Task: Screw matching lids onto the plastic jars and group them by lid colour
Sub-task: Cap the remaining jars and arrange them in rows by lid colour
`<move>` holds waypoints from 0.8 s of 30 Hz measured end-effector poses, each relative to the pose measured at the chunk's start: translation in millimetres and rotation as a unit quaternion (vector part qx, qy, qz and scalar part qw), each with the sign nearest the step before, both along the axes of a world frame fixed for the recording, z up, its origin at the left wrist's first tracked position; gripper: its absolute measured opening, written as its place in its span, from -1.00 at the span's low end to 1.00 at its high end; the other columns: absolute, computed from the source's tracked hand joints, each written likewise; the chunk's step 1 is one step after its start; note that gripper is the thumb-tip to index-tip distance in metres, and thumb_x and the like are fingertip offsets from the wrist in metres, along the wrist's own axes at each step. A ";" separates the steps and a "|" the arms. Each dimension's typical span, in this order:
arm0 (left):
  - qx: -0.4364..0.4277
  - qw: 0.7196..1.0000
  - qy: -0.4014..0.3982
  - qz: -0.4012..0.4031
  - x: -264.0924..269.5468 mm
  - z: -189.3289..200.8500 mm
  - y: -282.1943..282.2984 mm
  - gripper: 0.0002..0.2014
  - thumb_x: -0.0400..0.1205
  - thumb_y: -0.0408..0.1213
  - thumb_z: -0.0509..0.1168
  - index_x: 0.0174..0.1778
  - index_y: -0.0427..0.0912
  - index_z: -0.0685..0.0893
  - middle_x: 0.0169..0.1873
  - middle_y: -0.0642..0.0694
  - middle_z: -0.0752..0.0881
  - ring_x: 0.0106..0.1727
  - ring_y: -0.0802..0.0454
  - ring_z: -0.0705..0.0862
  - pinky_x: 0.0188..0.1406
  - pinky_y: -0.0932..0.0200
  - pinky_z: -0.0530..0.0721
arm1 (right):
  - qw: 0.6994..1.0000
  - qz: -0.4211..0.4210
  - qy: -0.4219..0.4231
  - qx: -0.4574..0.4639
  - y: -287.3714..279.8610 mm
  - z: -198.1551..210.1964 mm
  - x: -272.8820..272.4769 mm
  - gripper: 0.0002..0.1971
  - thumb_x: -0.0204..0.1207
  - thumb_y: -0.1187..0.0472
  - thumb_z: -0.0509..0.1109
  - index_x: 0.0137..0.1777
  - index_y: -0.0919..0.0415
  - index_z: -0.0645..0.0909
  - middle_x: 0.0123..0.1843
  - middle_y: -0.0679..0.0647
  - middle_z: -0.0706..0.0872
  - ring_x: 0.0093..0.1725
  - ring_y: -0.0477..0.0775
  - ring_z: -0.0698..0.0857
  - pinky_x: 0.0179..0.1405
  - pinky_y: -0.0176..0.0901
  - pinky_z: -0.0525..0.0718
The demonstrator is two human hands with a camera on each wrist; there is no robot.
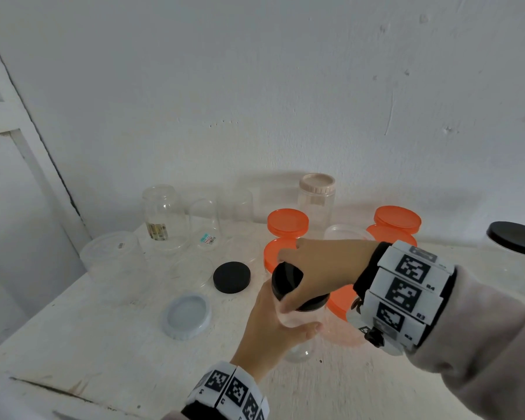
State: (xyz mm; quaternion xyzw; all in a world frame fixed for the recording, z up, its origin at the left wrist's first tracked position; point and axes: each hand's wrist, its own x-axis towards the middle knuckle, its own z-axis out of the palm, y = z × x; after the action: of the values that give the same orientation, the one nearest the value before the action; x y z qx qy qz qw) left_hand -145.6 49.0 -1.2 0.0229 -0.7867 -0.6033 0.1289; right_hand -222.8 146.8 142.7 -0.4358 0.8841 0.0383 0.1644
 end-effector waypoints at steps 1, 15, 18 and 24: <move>-0.001 1.000 0.001 -0.001 0.1 0.4 0.0 -0.15 0.21 0.07 0.60 0.41 0.23 0.38 0.30 0.24 0.58 0.36 0.31 0.52 0.42 0.10 0.51 | 0.999 0.009 -0.027 0.022 0.5 3.5 0.1 -0.24 0.37 -0.26 0.50 0.51 -0.12 0.29 0.13 -0.15 0.39 0.08 -0.04 0.49 -0.02 -0.15 0.51; -0.011 1.000 -0.001 0.004 -1.2 -1.4 -0.4 -0.16 0.22 0.06 0.60 0.42 0.19 0.39 0.30 0.20 0.58 0.36 0.27 0.52 0.42 0.09 0.52 | 1.000 0.002 -0.016 0.022 -0.8 2.6 1.0 -0.27 0.42 -0.28 0.44 0.53 -0.08 0.29 0.14 -0.08 0.36 -0.01 -0.01 0.48 -0.12 -0.19 0.49; -0.016 1.000 0.002 0.007 -1.1 -1.8 -0.3 -0.13 0.22 0.08 0.60 0.43 0.22 0.35 0.31 0.23 0.58 0.37 0.29 0.51 0.42 0.12 0.50 | 0.996 0.030 -0.066 0.045 2.5 10.4 0.4 -0.22 0.41 -0.05 0.54 0.56 -0.25 0.21 0.26 -0.14 0.28 0.28 0.05 0.41 0.23 0.03 0.56; -0.017 1.000 -0.003 0.005 -0.8 -1.1 -0.1 -0.17 0.23 0.06 0.60 0.41 0.22 0.38 0.30 0.20 0.59 0.36 0.27 0.53 0.41 0.07 0.53 | 0.999 0.018 -0.021 0.023 1.3 3.4 0.6 -0.32 0.43 -0.27 0.43 0.49 -0.12 0.30 0.20 -0.09 0.38 0.04 -0.01 0.45 -0.08 -0.18 0.47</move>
State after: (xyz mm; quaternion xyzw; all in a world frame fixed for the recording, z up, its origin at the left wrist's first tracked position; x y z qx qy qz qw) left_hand -146.5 49.0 -2.4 0.0265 -0.7969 -0.5893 0.1302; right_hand -222.2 148.1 146.1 -0.4488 0.8712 0.0522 0.1922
